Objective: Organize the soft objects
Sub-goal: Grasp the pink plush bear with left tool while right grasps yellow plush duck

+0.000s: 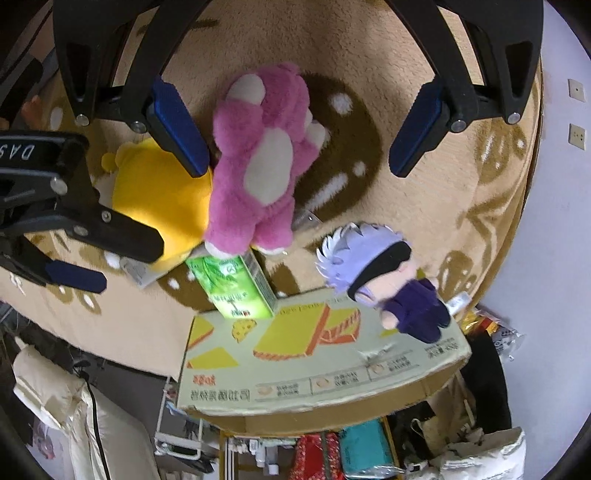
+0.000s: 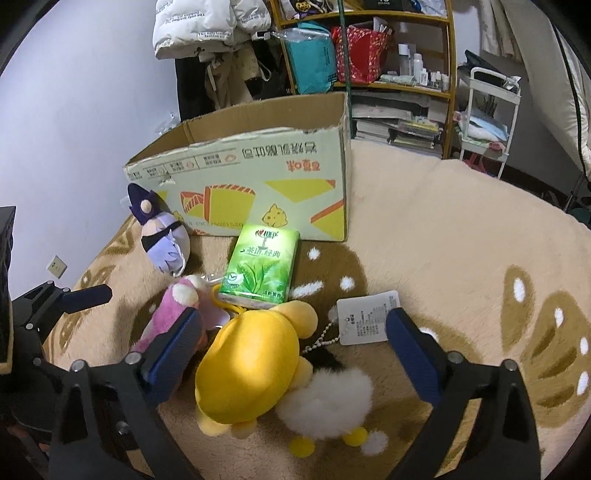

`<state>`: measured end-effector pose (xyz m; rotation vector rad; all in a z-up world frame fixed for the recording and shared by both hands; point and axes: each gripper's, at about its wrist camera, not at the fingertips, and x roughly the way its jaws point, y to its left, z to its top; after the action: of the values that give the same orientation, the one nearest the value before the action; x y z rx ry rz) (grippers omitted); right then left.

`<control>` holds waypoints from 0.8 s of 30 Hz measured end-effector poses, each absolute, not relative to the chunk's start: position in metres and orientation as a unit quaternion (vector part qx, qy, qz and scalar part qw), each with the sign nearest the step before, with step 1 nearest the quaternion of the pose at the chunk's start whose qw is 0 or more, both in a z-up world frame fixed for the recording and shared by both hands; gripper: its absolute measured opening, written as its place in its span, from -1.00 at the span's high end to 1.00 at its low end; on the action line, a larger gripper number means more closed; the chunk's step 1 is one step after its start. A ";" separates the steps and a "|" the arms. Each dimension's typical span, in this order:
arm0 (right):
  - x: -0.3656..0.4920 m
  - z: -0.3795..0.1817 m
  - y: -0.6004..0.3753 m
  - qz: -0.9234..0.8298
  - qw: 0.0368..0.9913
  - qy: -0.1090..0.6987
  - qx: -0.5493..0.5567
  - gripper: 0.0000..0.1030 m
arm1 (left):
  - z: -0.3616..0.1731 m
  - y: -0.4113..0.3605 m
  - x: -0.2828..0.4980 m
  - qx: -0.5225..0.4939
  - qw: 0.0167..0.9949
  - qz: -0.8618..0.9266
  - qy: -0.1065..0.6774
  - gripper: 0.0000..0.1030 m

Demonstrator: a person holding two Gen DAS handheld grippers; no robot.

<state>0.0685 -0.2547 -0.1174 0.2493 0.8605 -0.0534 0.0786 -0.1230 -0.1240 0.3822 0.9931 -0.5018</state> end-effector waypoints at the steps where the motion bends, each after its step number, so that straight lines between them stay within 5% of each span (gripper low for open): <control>1: 0.069 -0.119 -0.254 -0.023 0.900 0.418 0.122 -0.96 | -0.126 -0.123 0.079 0.181 0.830 -0.238 0.472 -0.88; 9: 0.075 -0.129 -0.244 0.004 0.892 0.435 0.121 -0.80 | -0.136 -0.120 0.086 0.185 0.819 -0.228 0.493 -0.88; 16: 0.083 -0.143 -0.240 0.017 0.878 0.462 0.120 -0.12 | -0.148 -0.119 0.091 0.185 0.804 -0.228 0.517 -0.86; 24: 0.080 -0.138 -0.246 0.035 0.881 0.448 0.149 0.18 | -0.156 -0.113 0.098 0.142 0.788 -0.238 0.550 -0.15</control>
<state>0.0804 -0.2463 -0.1379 0.3111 0.9342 0.0737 0.0982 -0.1132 -0.1564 0.3067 1.1854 -0.5117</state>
